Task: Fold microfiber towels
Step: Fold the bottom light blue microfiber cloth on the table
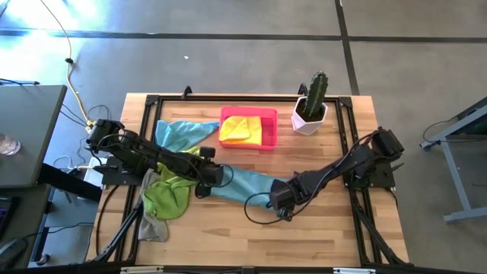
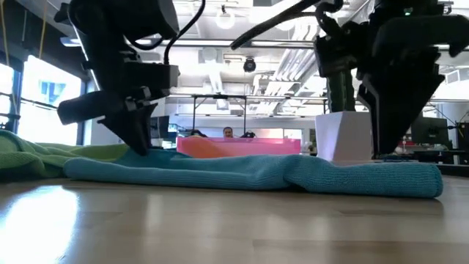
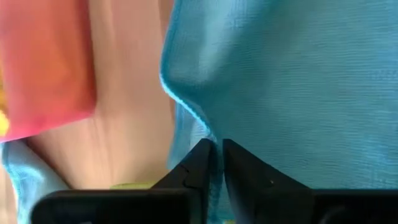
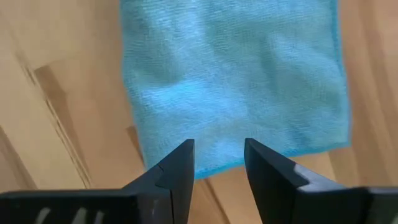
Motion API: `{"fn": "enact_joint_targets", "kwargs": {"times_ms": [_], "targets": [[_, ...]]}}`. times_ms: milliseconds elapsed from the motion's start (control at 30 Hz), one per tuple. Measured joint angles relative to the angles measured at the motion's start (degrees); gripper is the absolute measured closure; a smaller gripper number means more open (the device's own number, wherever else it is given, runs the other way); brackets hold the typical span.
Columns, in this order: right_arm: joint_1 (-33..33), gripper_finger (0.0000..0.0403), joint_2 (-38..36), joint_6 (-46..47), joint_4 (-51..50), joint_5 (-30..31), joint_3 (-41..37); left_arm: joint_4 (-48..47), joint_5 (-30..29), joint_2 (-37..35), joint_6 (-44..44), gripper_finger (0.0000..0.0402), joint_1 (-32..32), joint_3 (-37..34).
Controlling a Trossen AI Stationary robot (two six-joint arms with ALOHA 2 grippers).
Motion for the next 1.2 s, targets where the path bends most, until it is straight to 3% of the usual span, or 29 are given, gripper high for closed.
{"fn": "enact_joint_targets", "kwargs": {"times_ms": [133,267,467,533,633,700,833,1200], "targets": [[0.35,0.0269,1.63,0.0,0.09,0.81,0.0,-0.4,-2.87,0.0,-0.94,0.0323,-0.88,0.05],[0.34,0.0269,3.8,-0.52,0.52,0.73,0.0,-4.96,-1.74,0.0,-2.44,0.0288,-1.96,2.38],[0.37,0.0269,6.45,-2.0,0.49,0.57,0.0,-11.01,-4.77,0.0,-4.73,0.0267,-4.25,6.36],[0.36,0.0269,6.86,-2.2,0.32,0.57,0.11,-10.94,-1.14,0.0,-6.15,0.0267,-4.62,6.47],[0.37,0.0269,7.13,-4.11,0.2,0.78,0.2,-10.07,11.7,0.21,-6.92,0.0269,-4.81,6.47],[0.31,0.0269,7.14,-5.28,0.34,1.18,0.2,-6.98,15.23,1.11,-6.94,0.0272,-5.1,5.75],[0.21,0.0269,7.18,-5.72,-0.06,1.22,0.17,-3.04,15.28,2.57,-6.95,0.0278,-5.07,3.78],[0.21,0.0269,7.3,-11.53,-3.99,2.61,0.12,-5.21,18.6,6.88,-9.05,0.028,-5.53,3.21]]}}
